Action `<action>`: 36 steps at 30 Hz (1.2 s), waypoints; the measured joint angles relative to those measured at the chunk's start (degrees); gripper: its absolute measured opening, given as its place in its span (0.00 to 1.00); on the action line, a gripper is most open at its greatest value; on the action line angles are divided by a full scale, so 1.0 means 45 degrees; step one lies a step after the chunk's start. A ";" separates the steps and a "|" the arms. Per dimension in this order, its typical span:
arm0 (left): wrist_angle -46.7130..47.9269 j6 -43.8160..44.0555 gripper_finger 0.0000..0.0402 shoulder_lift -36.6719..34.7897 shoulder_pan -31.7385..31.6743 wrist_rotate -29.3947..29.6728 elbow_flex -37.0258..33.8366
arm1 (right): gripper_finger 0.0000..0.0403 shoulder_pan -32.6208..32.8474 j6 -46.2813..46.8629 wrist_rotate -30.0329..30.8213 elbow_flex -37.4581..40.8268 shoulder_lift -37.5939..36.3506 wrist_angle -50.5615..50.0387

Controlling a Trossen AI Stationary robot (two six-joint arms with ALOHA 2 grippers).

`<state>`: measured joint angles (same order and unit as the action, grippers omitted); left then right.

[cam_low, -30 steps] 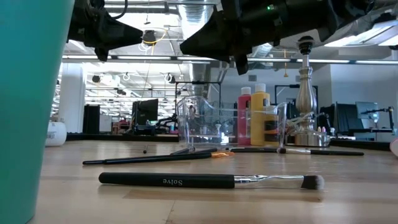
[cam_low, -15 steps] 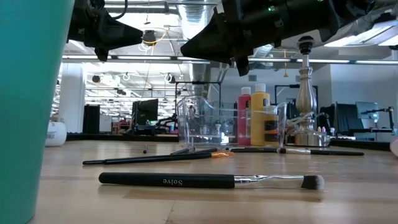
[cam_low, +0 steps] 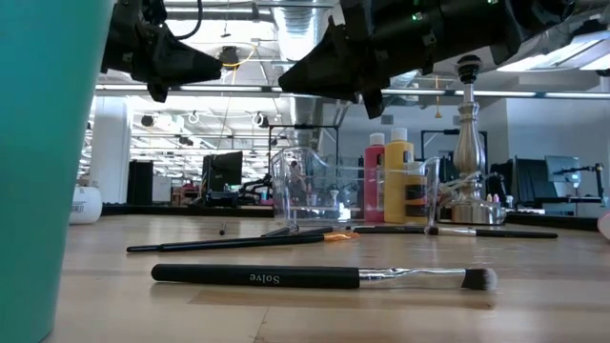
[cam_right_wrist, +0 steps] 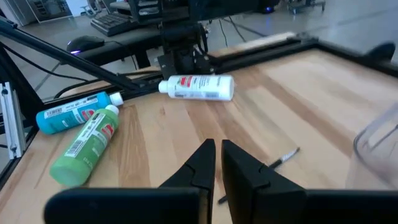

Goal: Pick & Place Paint Supplies
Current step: Adjust the gold paintbrush on the table

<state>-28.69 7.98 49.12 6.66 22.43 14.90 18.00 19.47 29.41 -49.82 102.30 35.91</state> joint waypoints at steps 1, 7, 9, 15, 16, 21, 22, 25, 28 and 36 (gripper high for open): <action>0.0007 0.0011 0.00 0.0077 0.0000 0.0001 0.0000 | 0.05 0.0000 0.0225 0.0002 0.0000 0.0000 -0.0172; -0.0006 0.0337 0.00 0.0543 0.0000 -0.0025 0.0000 | 0.05 0.0000 0.1622 -0.0001 0.0000 0.0002 -0.1621; 0.0001 0.0341 0.00 0.0672 0.0000 -0.0068 0.0000 | 0.05 0.0016 0.1985 -0.0009 0.0000 0.0002 -0.2099; 0.0004 0.0342 0.00 0.0803 0.0000 -0.0074 0.0000 | 0.05 0.0092 0.2349 -0.0786 0.0000 0.0005 -0.2826; 0.0008 0.0342 0.00 0.0803 0.0003 -0.0071 0.0000 | 0.05 0.0092 0.2353 -0.1008 0.0000 0.0005 -0.2833; 0.0006 0.0342 0.00 0.0803 0.0000 -0.0067 0.0000 | 0.05 0.0083 0.2353 -0.1225 0.0000 0.0005 -0.2833; 0.0002 0.0342 0.00 0.0803 0.0000 -0.0066 0.0000 | 0.05 0.0083 0.2355 -0.1225 -0.0001 0.0005 -0.2833; -0.0006 0.0342 0.00 0.0798 0.0000 -0.0066 0.0000 | 0.05 0.0037 0.2523 -0.1225 0.0000 0.0005 -0.2833; -0.0008 0.0342 0.00 0.0798 0.0000 -0.0061 0.0000 | 0.05 -0.0019 0.2740 -0.1232 -0.0002 0.0005 -0.2833; 0.0011 0.0677 0.00 0.0793 0.0000 -0.0057 0.0000 | 0.05 -0.0101 0.3350 -0.1193 -0.0005 0.0005 -0.2929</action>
<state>-28.64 11.03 52.69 6.66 22.17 14.90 17.55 34.55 24.05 -49.84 102.32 22.73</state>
